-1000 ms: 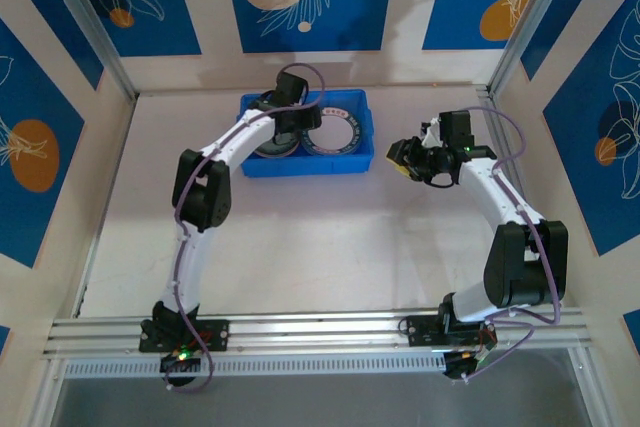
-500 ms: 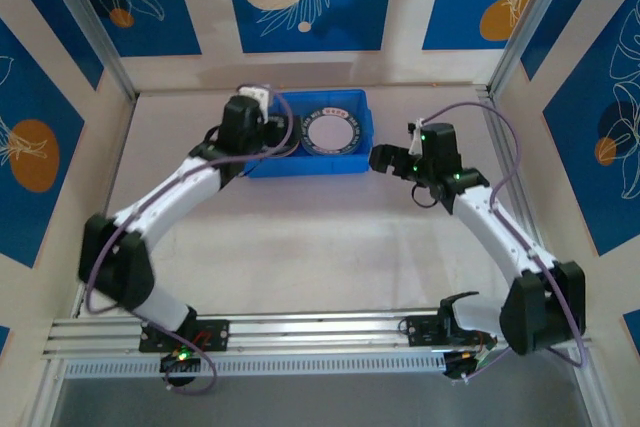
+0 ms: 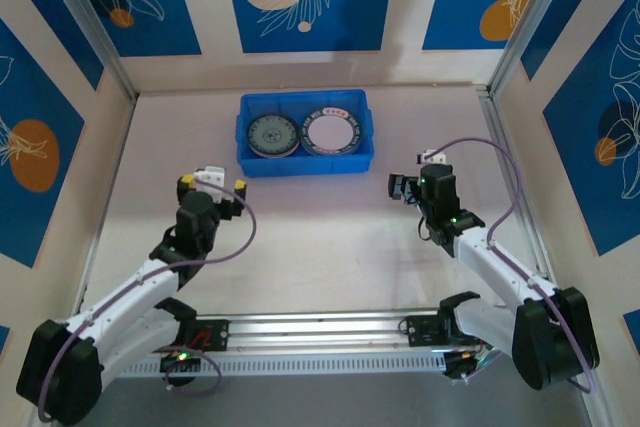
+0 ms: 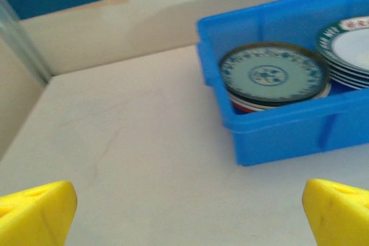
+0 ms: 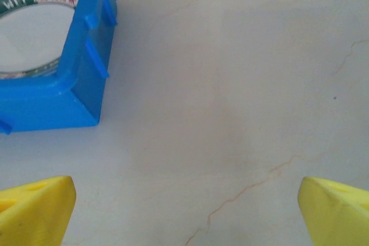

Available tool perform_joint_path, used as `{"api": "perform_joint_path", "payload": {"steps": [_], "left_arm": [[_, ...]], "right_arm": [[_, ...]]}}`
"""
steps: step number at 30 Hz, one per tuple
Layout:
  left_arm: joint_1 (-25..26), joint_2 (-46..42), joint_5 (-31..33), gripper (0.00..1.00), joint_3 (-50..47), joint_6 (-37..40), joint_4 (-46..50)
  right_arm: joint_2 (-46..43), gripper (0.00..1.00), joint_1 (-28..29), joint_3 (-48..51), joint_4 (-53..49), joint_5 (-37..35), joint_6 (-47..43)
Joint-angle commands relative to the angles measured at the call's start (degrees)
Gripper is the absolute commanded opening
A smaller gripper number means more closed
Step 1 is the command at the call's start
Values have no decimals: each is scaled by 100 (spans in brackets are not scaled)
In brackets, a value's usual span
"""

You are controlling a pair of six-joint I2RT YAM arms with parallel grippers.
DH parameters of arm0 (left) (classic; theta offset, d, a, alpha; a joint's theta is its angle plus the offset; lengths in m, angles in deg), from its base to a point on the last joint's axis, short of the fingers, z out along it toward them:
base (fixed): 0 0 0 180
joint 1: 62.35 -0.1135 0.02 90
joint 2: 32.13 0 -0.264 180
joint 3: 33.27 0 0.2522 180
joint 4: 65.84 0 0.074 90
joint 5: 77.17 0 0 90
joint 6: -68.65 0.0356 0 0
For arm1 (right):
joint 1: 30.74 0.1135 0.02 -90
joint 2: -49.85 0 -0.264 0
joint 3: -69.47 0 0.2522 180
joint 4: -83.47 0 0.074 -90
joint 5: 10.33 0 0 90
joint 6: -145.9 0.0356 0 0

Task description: Place the plates into the plastic bin on the countertop

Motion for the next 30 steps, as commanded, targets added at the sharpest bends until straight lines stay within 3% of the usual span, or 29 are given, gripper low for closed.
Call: {"api": "perform_joint_path", "payload": {"steps": [1,5,9,12,14,17,19,21,22,23,24,26,28,30], "left_arm": [[-267,124,423,100,-465,127,-804],[-617,756,354,100,-745,-44,-1414],[-1000,1311,98,100,-1000,-277,-2521],[-1339,1731,-219,100,-1000,-414,-3093],[-1565,2016,-570,100,-929,-444,-3318],[-1844,2535,-1113,100,-740,-229,-3750],[-1982,2964,-1510,100,-618,-91,-3974],[-2047,3864,-1728,100,-608,-123,-4797],[-2057,4317,-1785,100,-549,13,-5483],[-2062,4074,-1874,100,-491,-55,-4984],[-2075,3706,-1919,100,-270,-123,-3889],[-2085,4113,-1975,100,-139,18,-4373],[-2084,3893,-2105,100,91,-14,-3488],[-2090,3961,-2096,100,79,2,-3649]], "right_arm": [[141,99,-182,234,1059,-95,-345],[1101,99,-284,350,1965,-675,-761],[1849,99,-309,912,4107,-927,-1343],[2096,99,-617,1039,4667,-31,-1140],[2508,99,-788,1107,5310,151,-1064],[2353,99,-1162,970,4616,863,-778],[2878,99,-1314,1105,5520,1101,-712],[2629,99,-1375,831,4527,1166,-592],[2734,99,-1491,766,4602,1398,-581],[2776,99,-1518,824,4800,1477,-561],[2667,99,-1557,778,4491,1490,-520],[2728,99,-1516,814,4682,1379,-554],[2719,99,-1484,787,4601,1315,-567],[2697,99,-1493,773,4527,1330,-555]]}}
